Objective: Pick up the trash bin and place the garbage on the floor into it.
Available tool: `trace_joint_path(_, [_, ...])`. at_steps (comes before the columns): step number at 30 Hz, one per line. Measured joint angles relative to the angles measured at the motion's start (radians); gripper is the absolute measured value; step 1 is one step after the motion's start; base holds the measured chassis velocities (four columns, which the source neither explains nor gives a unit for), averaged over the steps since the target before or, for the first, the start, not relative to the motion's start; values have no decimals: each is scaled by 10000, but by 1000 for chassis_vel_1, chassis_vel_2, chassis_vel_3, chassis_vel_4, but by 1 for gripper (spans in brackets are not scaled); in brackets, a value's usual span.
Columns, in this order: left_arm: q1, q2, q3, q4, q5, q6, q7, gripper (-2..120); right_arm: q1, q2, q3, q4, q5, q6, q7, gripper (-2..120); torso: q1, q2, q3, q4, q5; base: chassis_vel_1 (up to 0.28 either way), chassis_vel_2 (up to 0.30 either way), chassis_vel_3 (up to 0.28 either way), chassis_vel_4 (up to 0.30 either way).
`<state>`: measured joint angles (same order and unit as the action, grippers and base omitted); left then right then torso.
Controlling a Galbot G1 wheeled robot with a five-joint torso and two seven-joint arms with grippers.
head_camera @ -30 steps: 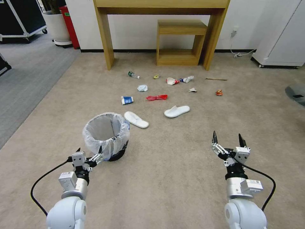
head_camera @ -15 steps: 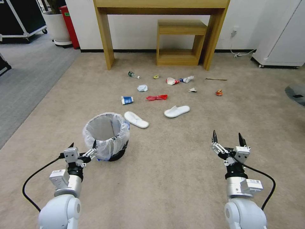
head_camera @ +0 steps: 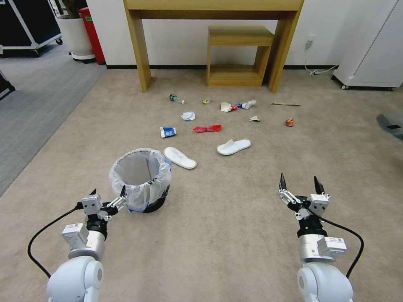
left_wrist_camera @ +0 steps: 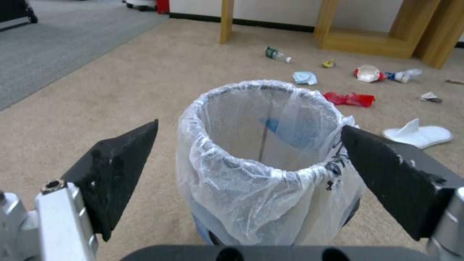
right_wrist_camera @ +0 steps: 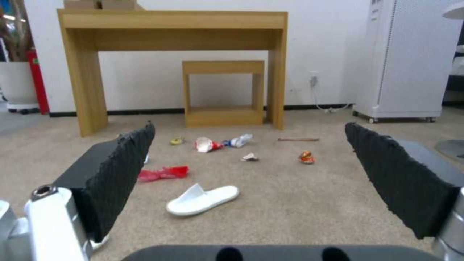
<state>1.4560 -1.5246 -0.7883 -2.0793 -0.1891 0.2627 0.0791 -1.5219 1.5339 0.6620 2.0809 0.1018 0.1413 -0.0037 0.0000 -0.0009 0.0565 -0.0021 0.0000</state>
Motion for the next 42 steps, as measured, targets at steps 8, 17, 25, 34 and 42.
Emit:
trace_joint_path(8, [48,-5,33,-1,-6,-3,22,100,1,7,-12,31,-18,-34,-20,100,-1,0,-1,0,0,-11,10,18,-17])
trace_joint_path(17, [81,-5,0,-20,21,-7,34,100,31,22,-48,20,-10,-24,-14,100,0,0,1,2,1,-111,123,115,-109])
trace_joint_path(25, [114,-8,-12,6,28,-64,40,100,65,99,-99,-22,-31,6,-12,100,0,0,0,0,0,-104,85,94,-90])
trace_joint_path(34, [84,12,-12,99,36,-79,42,100,76,122,-95,-41,-52,16,-4,100,0,0,0,0,0,-101,97,96,-95])
trace_joint_path(42, [48,40,-6,181,36,-97,45,100,92,157,-96,-90,-79,18,2,100,0,0,0,0,-1,-108,97,100,-107])
